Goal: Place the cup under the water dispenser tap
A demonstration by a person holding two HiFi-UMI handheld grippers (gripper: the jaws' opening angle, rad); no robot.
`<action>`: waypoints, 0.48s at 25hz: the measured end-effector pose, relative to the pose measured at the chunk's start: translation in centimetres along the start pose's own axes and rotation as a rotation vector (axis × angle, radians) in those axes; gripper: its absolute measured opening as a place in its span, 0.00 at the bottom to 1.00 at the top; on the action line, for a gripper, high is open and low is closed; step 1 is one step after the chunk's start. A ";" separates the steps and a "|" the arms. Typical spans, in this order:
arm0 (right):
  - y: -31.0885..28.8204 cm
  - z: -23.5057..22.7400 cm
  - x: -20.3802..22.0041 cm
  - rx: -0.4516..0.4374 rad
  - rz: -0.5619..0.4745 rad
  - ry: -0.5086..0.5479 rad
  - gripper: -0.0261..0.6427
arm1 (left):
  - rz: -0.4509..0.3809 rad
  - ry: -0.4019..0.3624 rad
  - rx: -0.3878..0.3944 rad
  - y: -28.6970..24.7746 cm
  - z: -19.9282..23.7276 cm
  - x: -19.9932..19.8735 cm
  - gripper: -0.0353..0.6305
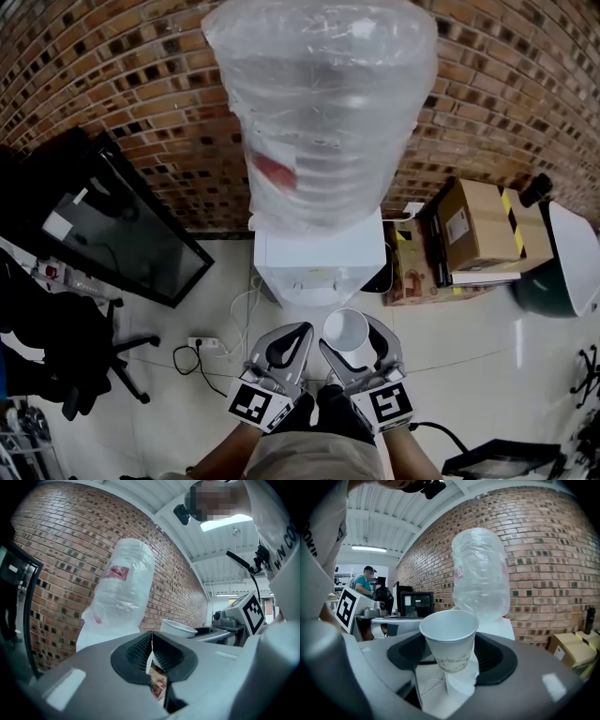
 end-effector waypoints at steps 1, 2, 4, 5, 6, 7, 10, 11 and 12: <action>-0.4 -0.2 0.3 -0.006 0.005 -0.002 0.53 | 0.001 -0.002 -0.005 -0.3 0.2 0.4 0.05; -0.8 -0.4 0.6 -0.012 0.008 0.000 0.53 | 0.001 -0.004 -0.008 -0.7 0.4 0.8 0.05; -1.6 -1.0 1.4 -0.017 0.011 0.015 0.53 | -0.004 -0.008 -0.012 -1.5 0.7 1.6 0.05; -1.9 -1.2 1.9 -0.018 0.015 0.021 0.53 | -0.008 -0.010 -0.017 -1.8 0.8 2.0 0.05; -2.2 -1.3 2.4 -0.018 0.018 0.025 0.53 | -0.015 -0.011 -0.023 -2.0 0.9 2.5 0.05; -2.4 -1.4 3.0 -0.018 0.021 0.023 0.53 | -0.021 -0.009 -0.030 -2.1 1.1 2.9 0.05; -3.2 -1.9 4.6 -0.006 0.023 0.006 0.53 | -0.033 0.006 -0.043 -2.6 1.7 4.4 0.05; -3.5 -2.2 5.2 -0.001 0.027 0.001 0.53 | -0.033 0.011 -0.045 -2.9 1.9 5.1 0.05; -3.8 -2.4 6.0 0.003 0.037 -0.003 0.53 | -0.030 0.012 -0.046 -3.0 2.1 5.8 0.05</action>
Point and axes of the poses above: the fingertips, and each gripper's own axes: y backward along the fingers, z to its left, x out of its underside, the point moved 2 cm from there along y, backward along the fingers, and after that the axes turned 8 degrees about -x, right-handed, at the moved point
